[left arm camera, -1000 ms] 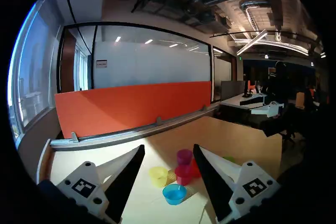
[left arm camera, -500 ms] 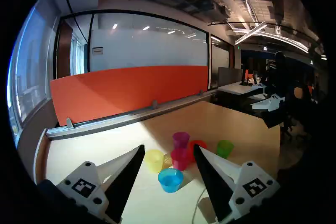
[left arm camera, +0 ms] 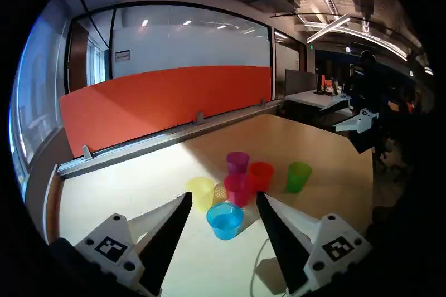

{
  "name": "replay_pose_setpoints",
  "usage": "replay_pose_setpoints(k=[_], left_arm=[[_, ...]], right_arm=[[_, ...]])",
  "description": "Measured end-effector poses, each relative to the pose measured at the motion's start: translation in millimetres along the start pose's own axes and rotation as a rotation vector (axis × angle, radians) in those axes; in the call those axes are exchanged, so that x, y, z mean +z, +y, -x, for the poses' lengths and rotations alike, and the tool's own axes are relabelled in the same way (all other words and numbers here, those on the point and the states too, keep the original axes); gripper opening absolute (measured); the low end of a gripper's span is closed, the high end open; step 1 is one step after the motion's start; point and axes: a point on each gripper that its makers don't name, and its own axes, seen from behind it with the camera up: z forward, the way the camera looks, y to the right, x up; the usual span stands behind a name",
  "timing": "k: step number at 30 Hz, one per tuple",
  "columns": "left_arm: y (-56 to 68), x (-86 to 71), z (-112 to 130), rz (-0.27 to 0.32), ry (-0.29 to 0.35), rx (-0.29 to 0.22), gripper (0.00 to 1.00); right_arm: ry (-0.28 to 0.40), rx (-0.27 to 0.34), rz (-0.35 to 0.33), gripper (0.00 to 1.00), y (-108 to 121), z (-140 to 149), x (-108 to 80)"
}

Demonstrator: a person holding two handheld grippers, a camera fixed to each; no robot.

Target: Pour water

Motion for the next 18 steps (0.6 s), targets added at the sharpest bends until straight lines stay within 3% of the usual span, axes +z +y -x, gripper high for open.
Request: replay_pose_setpoints(k=[18], left_arm=[[3.7,24.1,53.3,0.039,-0.094,-0.022,0.85]], right_arm=[[-0.121,0.025,-0.053,1.0,-12.6,67.9,26.3]])
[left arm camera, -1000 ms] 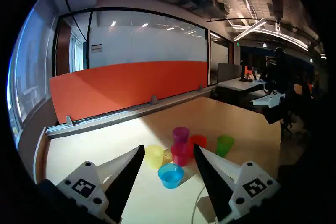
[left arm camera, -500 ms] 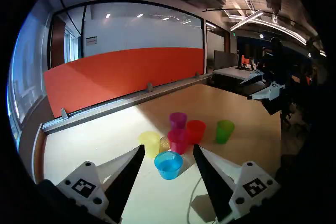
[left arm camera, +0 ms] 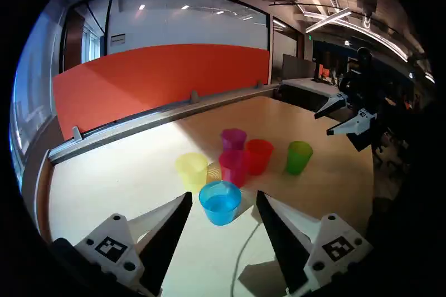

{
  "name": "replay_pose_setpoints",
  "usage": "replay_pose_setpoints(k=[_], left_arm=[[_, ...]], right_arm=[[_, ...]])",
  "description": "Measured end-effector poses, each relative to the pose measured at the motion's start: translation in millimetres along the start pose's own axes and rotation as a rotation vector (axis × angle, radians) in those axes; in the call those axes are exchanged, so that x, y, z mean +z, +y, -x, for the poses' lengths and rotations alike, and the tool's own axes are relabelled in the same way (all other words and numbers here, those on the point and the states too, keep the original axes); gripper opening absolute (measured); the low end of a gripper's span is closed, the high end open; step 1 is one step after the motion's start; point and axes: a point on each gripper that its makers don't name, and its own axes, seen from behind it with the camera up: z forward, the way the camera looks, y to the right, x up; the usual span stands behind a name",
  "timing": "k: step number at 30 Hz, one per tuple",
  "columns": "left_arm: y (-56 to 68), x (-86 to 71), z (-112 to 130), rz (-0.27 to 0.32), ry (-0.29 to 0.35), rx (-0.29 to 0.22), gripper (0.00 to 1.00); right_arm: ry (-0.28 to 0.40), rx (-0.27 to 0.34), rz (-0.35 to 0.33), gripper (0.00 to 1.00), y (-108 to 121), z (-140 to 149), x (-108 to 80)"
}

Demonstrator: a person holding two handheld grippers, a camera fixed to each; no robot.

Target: Pour water

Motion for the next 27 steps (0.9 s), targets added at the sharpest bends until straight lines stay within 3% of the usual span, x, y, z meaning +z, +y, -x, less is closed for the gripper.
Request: replay_pose_setpoints(k=[17,27], left_arm=[[12.6,26.1,51.6,0.052,-0.118,0.028,0.85],[4.2,43.5,73.5,0.053,-0.168,0.014,0.85]], right_arm=[[-0.102,0.034,-0.019,1.0,-0.7,54.4,25.2],[-0.146,0.028,-0.031,1.0,-2.1,73.6,41.1]])
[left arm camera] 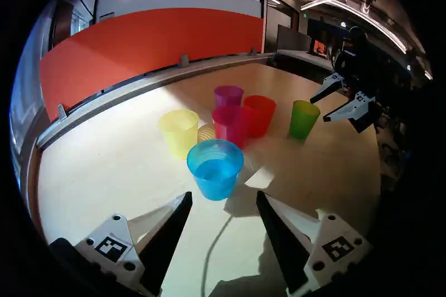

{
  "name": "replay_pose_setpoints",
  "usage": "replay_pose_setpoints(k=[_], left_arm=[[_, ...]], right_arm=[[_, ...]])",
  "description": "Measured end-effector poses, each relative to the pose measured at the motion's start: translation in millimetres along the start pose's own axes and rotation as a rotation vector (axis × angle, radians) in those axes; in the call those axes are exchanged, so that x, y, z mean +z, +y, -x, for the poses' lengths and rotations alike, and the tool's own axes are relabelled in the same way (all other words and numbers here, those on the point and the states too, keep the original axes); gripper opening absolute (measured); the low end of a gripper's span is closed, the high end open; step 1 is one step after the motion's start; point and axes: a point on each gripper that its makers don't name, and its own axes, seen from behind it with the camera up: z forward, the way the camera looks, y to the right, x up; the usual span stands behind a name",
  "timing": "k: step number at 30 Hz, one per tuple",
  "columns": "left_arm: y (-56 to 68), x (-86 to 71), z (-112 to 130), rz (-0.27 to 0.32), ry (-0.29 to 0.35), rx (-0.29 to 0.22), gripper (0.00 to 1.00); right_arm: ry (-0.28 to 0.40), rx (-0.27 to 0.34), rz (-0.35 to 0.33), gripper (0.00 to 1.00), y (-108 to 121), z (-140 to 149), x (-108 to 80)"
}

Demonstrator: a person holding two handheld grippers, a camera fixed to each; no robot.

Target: Pour water

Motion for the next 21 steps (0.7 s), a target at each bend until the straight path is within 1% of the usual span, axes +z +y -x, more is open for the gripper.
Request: replay_pose_setpoints(k=[3,8,15,21], left_arm=[[-4.3,7.2,5.2,-0.002,-0.016,-0.007,0.85],[-6.4,18.4,11.4,0.01,-0.041,-0.011,0.85],[-9.9,31.4,8.7,0.018,-0.061,0.0,0.85],[-10.0,44.1,6.5,0.027,-0.074,0.015,0.85]], right_arm=[[-0.009,0.0,-0.002,1.0,-0.4,2.9,5.1],[-0.025,0.004,-0.005,1.0,-1.6,8.6,12.9],[-0.035,0.01,-0.008,1.0,-1.4,10.0,22.6],[-0.037,0.006,-0.016,1.0,-2.0,7.8,29.9]])
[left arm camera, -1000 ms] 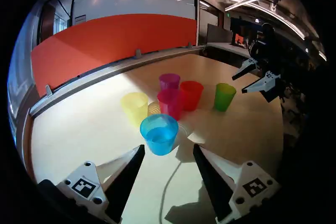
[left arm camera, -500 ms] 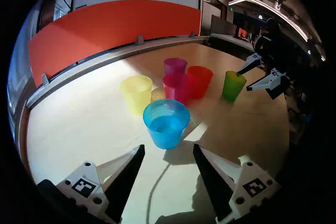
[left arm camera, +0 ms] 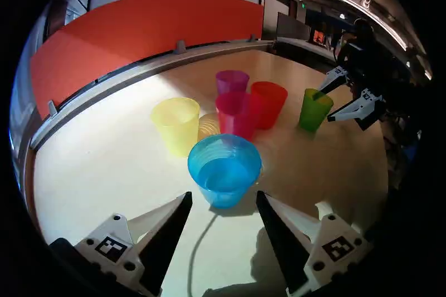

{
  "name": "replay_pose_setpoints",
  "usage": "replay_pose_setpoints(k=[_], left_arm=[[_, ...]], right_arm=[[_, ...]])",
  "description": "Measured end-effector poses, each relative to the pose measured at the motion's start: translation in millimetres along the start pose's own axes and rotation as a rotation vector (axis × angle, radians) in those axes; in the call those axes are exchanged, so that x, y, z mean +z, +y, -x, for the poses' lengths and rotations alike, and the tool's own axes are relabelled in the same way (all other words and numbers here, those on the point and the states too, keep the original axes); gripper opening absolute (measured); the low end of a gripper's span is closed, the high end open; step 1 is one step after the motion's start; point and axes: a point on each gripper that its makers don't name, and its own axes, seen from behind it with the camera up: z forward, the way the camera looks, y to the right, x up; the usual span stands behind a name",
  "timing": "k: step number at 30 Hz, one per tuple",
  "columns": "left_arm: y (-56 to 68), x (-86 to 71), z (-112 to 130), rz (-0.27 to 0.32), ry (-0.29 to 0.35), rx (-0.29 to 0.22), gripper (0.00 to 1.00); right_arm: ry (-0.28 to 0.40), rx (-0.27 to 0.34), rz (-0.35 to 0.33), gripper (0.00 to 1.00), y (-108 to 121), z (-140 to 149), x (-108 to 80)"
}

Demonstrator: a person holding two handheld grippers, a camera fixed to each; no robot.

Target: Pour water

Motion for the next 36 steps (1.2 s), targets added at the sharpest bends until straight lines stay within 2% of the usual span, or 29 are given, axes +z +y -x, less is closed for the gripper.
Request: replay_pose_setpoints(k=[9,17,36], left_arm=[[-3.6,15.7,-5.6,0.001,-0.012,0.02,0.85],[-4.3,25.9,-14.3,0.013,0.005,0.002,0.85],[-9.3,38.1,-28.9,0.002,0.026,-0.004,0.85]], right_arm=[[-0.002,-0.01,-0.006,1.0,0.8,-4.3,9.9],[0.004,-0.008,-0.012,1.0,0.9,-8.4,16.3],[0.009,-0.01,-0.017,1.0,4.6,-12.4,21.1]])
